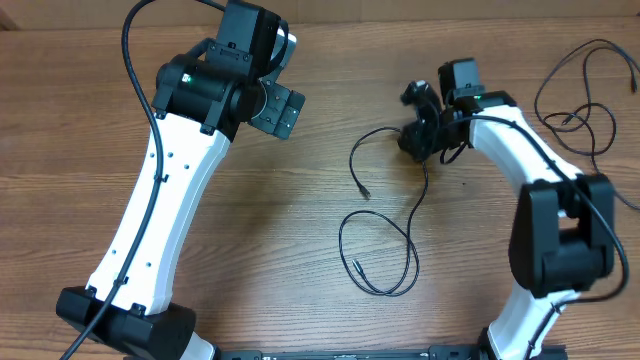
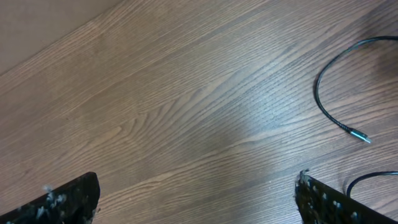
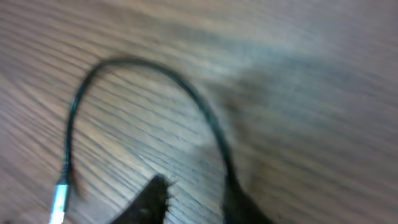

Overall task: Untangle cables
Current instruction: 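Grasp the center black cable with the right gripper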

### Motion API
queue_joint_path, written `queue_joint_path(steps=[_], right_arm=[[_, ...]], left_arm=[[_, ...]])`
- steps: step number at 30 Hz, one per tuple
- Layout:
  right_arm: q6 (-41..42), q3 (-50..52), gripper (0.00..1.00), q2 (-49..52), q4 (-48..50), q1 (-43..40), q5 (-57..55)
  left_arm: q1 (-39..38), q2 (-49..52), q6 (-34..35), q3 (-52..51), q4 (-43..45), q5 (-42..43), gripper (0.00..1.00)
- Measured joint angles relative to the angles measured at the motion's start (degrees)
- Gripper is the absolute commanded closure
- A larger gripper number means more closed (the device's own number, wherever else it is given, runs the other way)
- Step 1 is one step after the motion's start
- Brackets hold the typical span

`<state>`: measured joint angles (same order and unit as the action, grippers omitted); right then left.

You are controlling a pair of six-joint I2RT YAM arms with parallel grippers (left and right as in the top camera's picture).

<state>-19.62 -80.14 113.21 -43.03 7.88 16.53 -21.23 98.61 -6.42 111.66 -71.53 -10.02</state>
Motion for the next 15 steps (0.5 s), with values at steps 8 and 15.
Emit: queue_joint_path(steps=[8,15], right_arm=[[0.11,0.39,0.96,2.56,-2.73,0.00,2.58],[2.47,-11.78,0.83,1.14,-14.97,0.02,4.07]], left_arm=[[0.00,0.00,-0.20,-1.64,0.85,0.00,0.00],[0.00,0.09,-0.20,-5.79,2.54,0.02,0.00]])
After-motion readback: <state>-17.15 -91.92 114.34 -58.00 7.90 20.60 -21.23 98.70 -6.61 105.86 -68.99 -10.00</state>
